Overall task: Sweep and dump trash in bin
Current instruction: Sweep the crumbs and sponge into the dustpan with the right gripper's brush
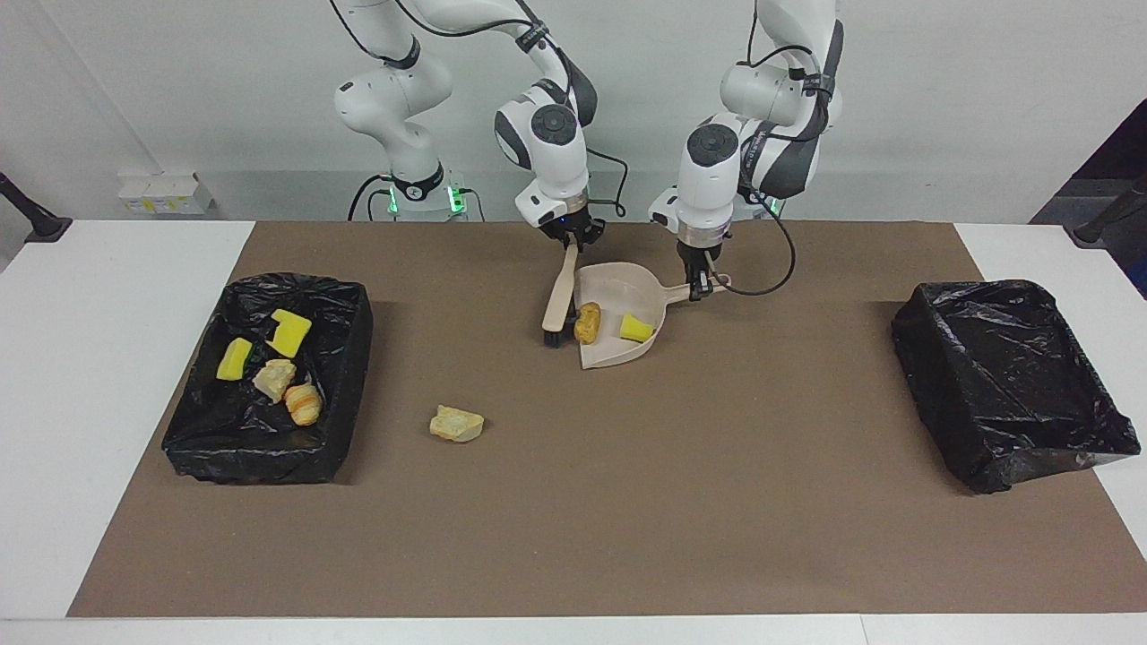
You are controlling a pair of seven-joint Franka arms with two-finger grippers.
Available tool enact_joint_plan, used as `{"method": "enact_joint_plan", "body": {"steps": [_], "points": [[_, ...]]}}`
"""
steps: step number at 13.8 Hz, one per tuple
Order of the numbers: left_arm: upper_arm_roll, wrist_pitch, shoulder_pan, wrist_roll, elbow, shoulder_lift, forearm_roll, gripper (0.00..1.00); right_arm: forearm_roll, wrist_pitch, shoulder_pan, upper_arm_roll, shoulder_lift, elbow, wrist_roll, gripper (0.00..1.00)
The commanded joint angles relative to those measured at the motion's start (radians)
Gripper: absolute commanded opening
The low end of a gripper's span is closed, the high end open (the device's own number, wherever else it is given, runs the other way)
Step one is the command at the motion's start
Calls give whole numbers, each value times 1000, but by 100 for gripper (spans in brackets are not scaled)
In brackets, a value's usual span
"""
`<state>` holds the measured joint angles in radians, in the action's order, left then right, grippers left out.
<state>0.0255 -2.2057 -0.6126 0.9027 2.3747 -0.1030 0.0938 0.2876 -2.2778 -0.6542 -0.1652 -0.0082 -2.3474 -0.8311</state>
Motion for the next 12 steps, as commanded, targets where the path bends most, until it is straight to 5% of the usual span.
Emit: {"method": "enact_joint_plan", "body": {"steps": [1, 7, 12], "points": [[10, -78, 5, -15, 26, 6, 20, 0, -10, 37, 2, -8, 59, 114, 44, 0], [10, -157, 103, -1, 11, 45, 20, 0, -22, 79, -4, 6, 19, 141, 135, 0], [10, -139, 165, 25, -108, 124, 20, 0, -171, 266, 210, 3, 37, 292, 320, 0]]}}
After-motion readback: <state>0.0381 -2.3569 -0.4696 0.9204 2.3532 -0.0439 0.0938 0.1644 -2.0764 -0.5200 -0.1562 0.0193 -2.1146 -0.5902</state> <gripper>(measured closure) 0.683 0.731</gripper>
